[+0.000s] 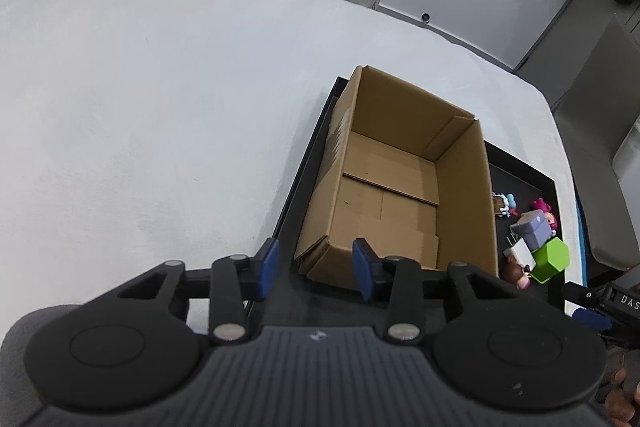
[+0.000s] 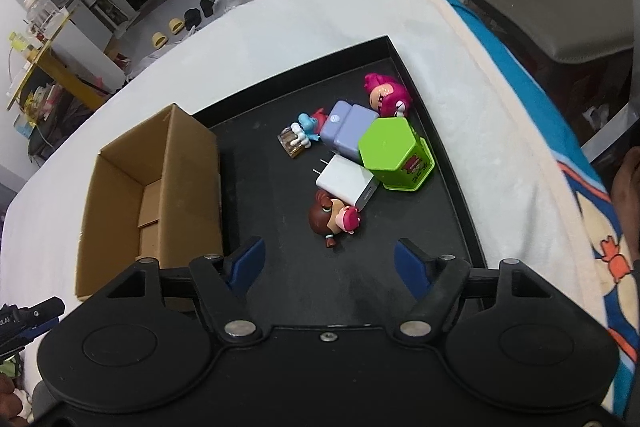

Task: Organize rigid objects
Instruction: 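Move the right tool to the brown-haired doll and close on it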

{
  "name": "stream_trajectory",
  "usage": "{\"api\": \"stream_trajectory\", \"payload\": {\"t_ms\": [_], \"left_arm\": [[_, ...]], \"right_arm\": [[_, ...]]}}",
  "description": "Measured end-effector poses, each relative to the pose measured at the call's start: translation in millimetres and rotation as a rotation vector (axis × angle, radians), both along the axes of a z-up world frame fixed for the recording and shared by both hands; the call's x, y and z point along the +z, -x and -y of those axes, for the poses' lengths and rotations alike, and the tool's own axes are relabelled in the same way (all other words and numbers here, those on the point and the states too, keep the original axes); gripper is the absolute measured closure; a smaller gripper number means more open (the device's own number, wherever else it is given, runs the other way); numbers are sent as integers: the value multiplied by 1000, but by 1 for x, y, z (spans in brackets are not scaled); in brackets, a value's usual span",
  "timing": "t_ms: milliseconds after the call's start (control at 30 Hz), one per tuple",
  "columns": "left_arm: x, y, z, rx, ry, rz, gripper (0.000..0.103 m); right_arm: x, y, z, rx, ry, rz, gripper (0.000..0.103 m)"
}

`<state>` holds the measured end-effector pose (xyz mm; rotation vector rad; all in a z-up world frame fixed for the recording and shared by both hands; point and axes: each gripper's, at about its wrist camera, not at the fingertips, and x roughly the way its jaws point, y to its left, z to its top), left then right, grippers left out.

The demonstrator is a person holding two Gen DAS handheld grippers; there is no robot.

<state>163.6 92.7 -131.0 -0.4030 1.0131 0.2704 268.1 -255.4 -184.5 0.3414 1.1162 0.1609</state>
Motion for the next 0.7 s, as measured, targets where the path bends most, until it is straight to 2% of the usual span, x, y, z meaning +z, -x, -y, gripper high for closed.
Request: {"api": "stream_trajectory", "payload": {"t_ms": [433,700], "left_arm": [[-26,-28,-4,9,0,-41,73],[-40,-47,-2,-10,-24,-60,80]], "right_arm": [[-37,-18,-7,-10,-34,-14,32],[-56,-28,-9,-32,-16,-25,35]]}}
